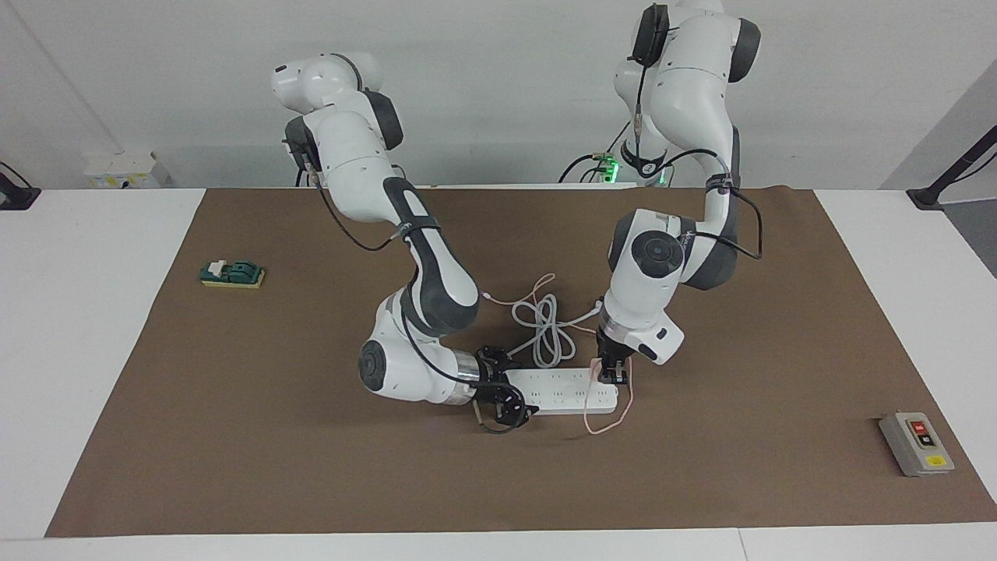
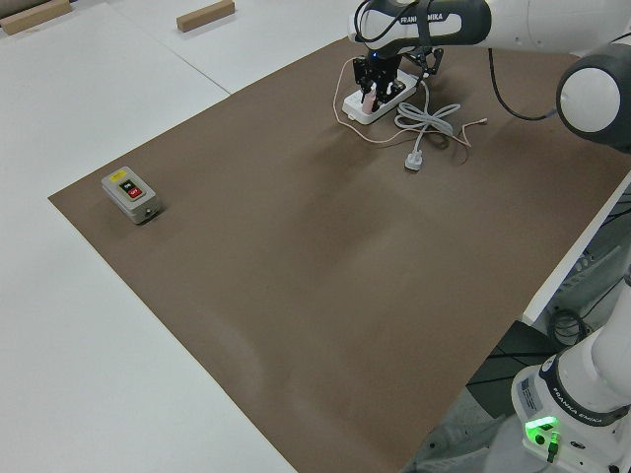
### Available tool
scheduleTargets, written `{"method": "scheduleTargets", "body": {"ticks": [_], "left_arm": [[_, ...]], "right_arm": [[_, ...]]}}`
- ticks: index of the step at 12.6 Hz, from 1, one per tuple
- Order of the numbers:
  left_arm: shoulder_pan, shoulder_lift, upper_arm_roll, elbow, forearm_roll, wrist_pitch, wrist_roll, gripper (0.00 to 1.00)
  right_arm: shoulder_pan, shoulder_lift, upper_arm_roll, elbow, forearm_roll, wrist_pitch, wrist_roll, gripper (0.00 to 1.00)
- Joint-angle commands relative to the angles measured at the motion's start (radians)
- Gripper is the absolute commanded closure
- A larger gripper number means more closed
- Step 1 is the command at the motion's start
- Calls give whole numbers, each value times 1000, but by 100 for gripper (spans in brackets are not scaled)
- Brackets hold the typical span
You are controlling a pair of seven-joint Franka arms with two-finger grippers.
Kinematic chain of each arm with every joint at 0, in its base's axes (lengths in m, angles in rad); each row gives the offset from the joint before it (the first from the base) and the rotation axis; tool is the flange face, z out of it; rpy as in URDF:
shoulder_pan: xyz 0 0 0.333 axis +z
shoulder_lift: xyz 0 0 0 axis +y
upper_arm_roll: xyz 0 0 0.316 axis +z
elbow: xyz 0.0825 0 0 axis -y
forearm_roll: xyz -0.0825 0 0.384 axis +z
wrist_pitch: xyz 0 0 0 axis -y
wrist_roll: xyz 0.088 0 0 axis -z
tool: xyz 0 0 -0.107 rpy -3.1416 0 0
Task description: Unplug charger and place it aside
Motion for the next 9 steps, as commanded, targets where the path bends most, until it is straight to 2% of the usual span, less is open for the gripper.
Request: {"method": "scheduleTargets", "body": {"ticks": [1, 4, 9], "left_arm": [[-14, -28, 12, -38, 16, 25, -17, 100], [-14, -28, 12, -38, 16, 25, -17, 100], [-14, -28, 12, -38, 16, 25, -15, 100]], "right_arm": [[-11, 24, 1, 46, 2, 20, -8, 0], [6, 42, 5, 43, 4, 110, -54, 0], [43, 82, 8, 44, 4, 175, -71, 0]]}}
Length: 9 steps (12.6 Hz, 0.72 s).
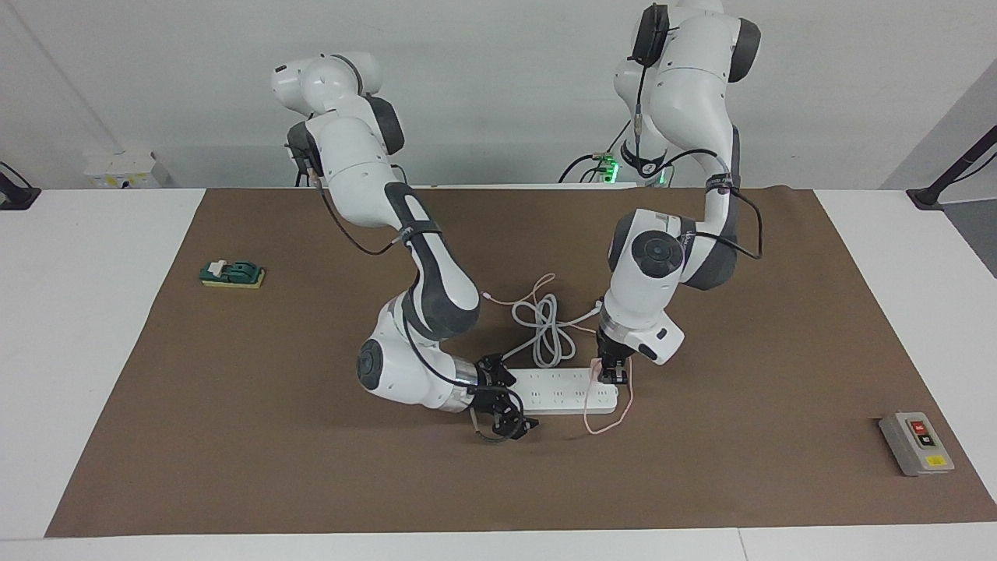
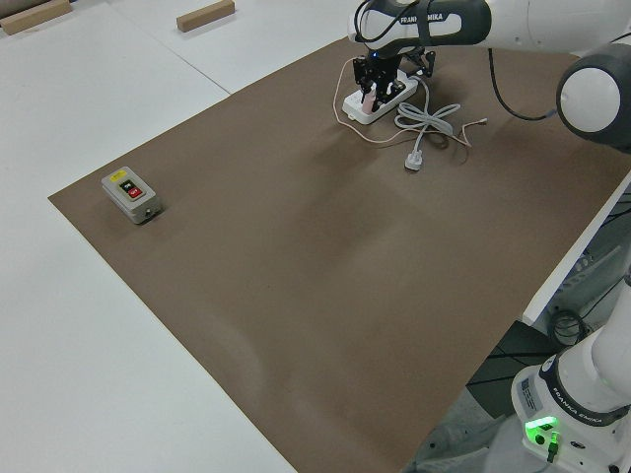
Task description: Unplug charger and place it aside
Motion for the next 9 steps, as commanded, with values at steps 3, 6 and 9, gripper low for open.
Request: {"method": "scheduleTargets", "body": {"ticks": [3, 6, 9], "left_arm": [[-14, -28, 12, -37, 14, 25, -17, 100], [-14, -28, 12, -37, 16, 25, -17, 100], [-14, -28, 12, -37, 16, 26, -17, 100]], "right_arm": [[-8, 40, 15, 30, 5, -51, -18, 0], [-28, 29, 21, 33, 5, -102, 8, 0], [-56, 32, 55, 56, 13, -118, 17, 0]]}}
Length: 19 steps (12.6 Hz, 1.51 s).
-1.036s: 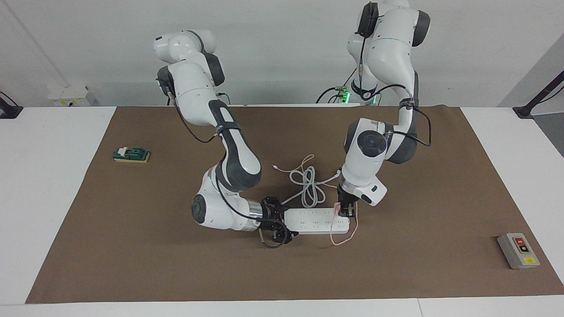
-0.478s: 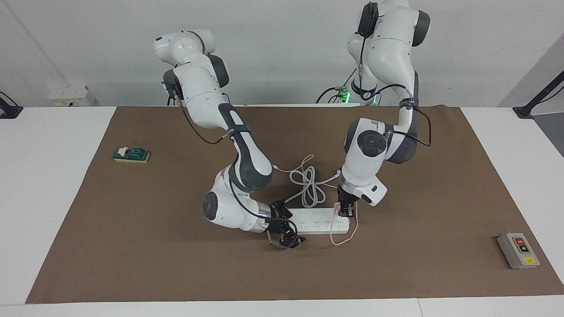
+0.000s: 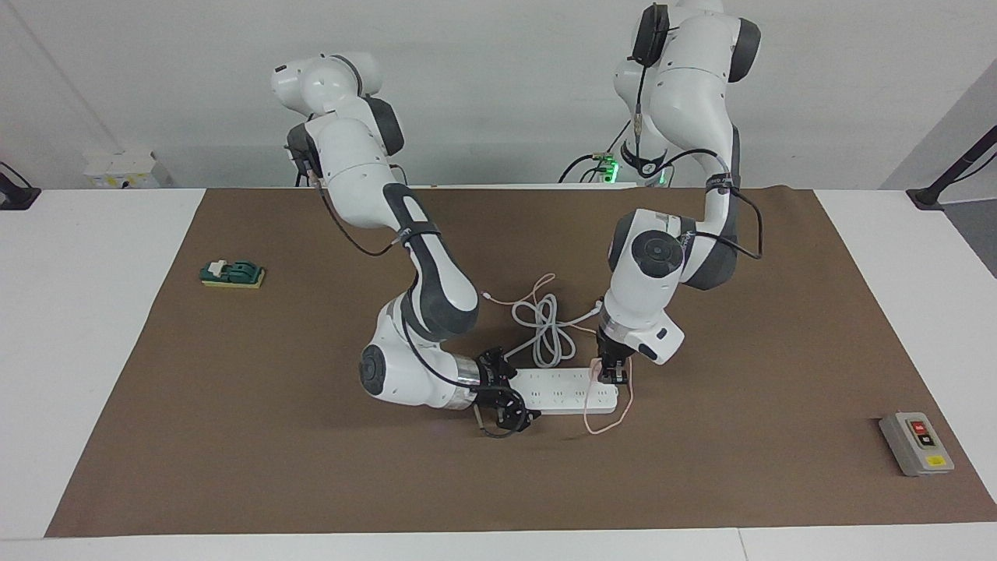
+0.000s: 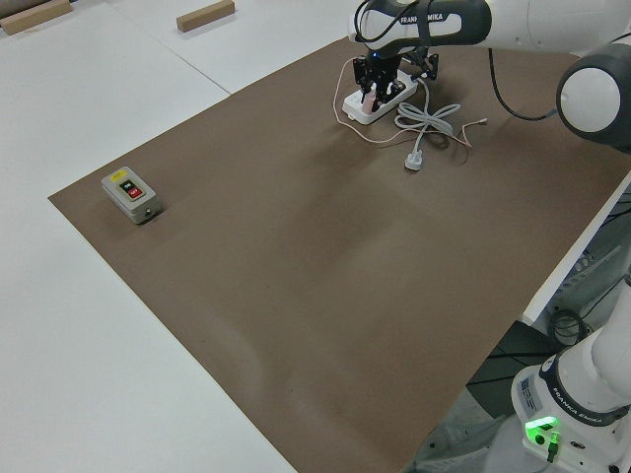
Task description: Unplug charger and place it aside
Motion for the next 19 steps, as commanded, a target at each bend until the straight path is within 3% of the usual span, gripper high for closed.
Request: {"method": "scheduleTargets", "body": {"ticks": [1, 8, 19], "left_arm": [[-14, -28, 12, -37, 14, 24, -17, 100], [-17, -28, 12, -37, 16, 20, -18, 100], [-14, -28, 12, -37, 16, 24, -15, 100]], "right_arm": [[-26, 30, 50, 46, 13, -20, 14, 0], [-49, 31, 86, 46, 22, -12, 37, 0], [-5, 62, 61, 42, 20, 72, -56, 0]]}}
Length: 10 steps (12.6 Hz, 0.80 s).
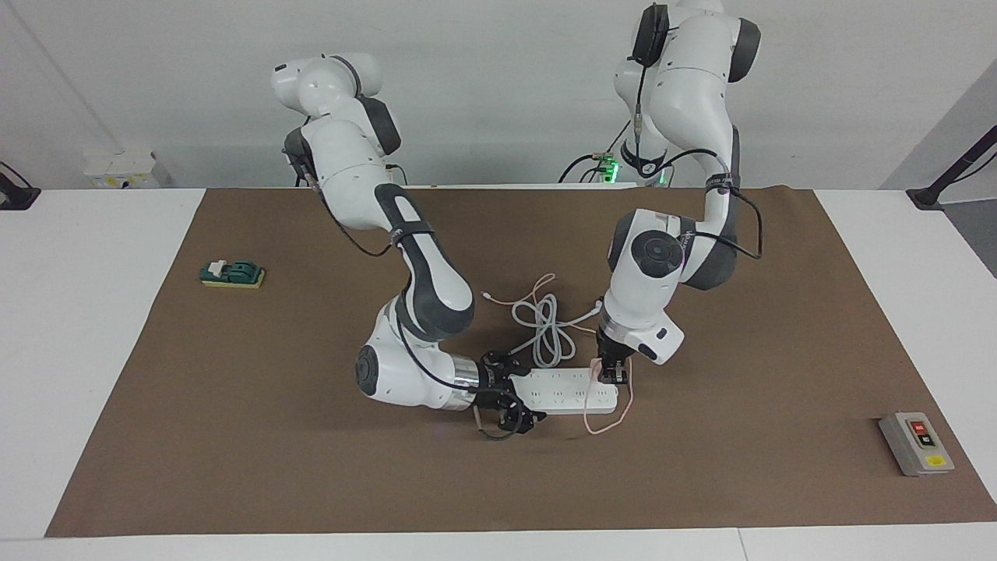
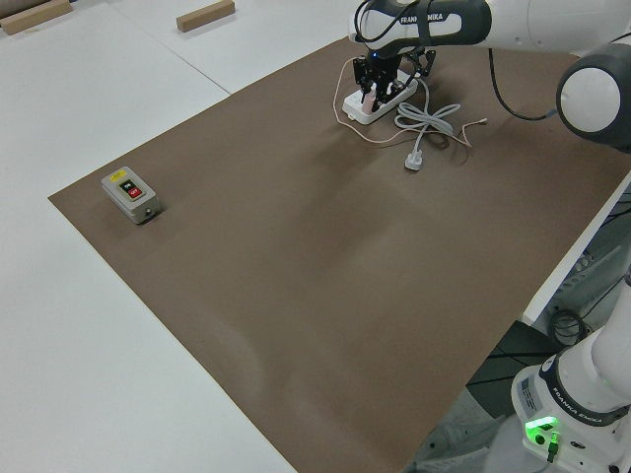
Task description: Unplug charger and place it aside
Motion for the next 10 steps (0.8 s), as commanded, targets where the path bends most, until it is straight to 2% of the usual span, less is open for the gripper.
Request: {"method": "scheduleTargets", "body": {"ticks": [1, 10], "left_arm": [[-14, -28, 12, -37, 15, 24, -15, 100], [-15, -28, 13, -37, 15, 16, -17, 100]], "right_arm": [[17, 53, -6, 30, 19, 24, -70, 0], [-12, 78, -5, 27, 30, 29, -109, 0]]}}
